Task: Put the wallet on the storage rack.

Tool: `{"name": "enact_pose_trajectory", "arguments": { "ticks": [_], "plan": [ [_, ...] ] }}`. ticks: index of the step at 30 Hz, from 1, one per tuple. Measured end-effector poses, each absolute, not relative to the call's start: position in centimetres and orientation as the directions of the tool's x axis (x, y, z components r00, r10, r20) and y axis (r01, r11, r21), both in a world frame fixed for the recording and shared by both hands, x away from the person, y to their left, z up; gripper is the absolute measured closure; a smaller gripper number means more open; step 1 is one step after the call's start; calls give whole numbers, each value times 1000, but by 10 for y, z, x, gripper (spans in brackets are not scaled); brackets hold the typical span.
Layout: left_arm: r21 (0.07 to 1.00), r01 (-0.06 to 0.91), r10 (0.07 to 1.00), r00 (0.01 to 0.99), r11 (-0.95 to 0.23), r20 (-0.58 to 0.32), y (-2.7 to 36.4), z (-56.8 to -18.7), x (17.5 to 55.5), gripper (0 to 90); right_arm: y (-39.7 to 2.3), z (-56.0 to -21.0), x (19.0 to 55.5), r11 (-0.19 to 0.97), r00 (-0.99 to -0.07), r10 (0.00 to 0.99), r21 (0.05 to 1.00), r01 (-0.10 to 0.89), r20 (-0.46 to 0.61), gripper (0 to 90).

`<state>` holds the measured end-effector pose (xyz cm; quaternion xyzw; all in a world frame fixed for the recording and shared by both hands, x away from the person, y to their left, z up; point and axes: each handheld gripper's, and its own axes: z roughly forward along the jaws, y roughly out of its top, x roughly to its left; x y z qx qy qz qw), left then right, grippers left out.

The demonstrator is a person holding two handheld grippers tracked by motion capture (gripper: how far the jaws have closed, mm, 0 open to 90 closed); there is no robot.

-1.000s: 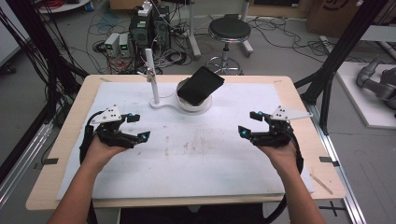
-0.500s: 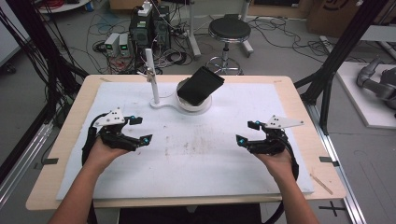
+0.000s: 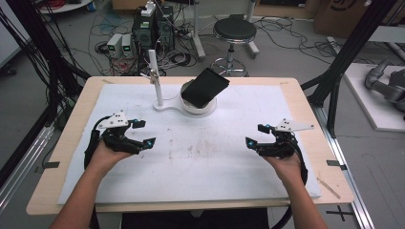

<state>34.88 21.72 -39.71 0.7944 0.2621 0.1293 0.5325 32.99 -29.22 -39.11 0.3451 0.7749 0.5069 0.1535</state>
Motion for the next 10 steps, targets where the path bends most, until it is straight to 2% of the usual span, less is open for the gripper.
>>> {"name": "enact_pose_trajectory", "arguments": {
  "ticks": [10],
  "plan": [
    [910, 285, 557, 827, -302, -74, 217, -398, 349, 157, -293, -391, 330, 244, -709, 697, 894, 376, 108, 210]
  ]
}}
